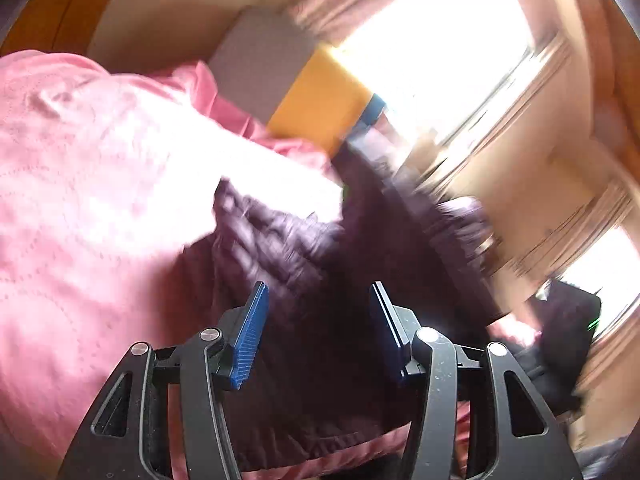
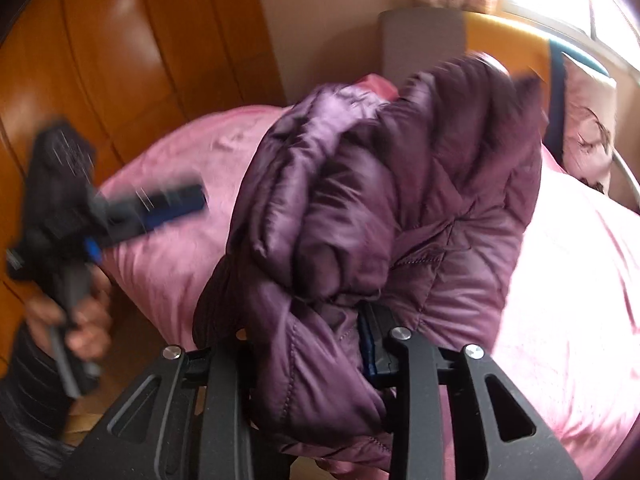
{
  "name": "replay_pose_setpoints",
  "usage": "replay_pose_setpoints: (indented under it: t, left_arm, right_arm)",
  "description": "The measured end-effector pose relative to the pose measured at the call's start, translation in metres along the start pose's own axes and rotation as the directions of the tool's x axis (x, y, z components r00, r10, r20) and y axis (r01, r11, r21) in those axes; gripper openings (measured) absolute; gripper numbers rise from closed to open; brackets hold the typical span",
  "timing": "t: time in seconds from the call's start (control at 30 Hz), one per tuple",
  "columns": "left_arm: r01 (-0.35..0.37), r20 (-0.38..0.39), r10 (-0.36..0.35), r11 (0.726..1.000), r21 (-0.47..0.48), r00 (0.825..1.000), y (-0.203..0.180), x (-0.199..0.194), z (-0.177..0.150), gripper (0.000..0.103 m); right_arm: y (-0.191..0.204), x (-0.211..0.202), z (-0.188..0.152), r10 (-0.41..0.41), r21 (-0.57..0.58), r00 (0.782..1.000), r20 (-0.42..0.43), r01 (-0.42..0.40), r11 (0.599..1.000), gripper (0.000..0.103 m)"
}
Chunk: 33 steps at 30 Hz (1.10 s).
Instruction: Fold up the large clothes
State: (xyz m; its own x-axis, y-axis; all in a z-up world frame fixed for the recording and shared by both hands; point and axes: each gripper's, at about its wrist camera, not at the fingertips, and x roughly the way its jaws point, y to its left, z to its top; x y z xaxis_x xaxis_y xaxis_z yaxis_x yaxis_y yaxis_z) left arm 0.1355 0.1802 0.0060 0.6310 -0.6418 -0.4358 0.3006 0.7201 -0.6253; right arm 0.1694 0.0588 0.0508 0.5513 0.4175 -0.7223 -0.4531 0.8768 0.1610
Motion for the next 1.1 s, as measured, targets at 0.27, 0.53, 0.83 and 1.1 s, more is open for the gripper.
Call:
replay_pose_setpoints:
  t: [0.27, 0.53, 0.83, 1.1]
  left_arm:
    - [0.112, 0.007, -0.112, 0.993, 0.035, 0.994, -0.02, -0.001, 0.023, 0.073]
    - [0.048, -0.187, -0.031, 0.995, 0.085, 0.982, -0.044, 0.069, 0.033, 0.067]
    - [-0.025, -0.243, 0.033, 0.999, 0.038, 0.97, -0.019, 0.089, 0.044, 0.016]
    - [-0.083, -0.23, 0.067, 0.995, -0.061, 0.971, 0.004, 0.062, 0.033, 0.016]
  right_arm:
    - [0.045, 0.028, -0.02, -0.073, -0.175, 0.997, 0.015, 0.074, 0.982, 0.04]
    - [0.049, 0.026, -0.041, -0.034, -0.243, 0.997, 0.074, 0.051, 0.969, 0.05]
    - [-0.051, -0.056, -0.061, 0.357, -0.042, 0.928, 0.107, -0.354, 0.934, 0.071]
    - [-0.103, -0.044, -0.08, 0.184, 0.001, 0.98, 0.073, -0.185, 0.983, 0.057]
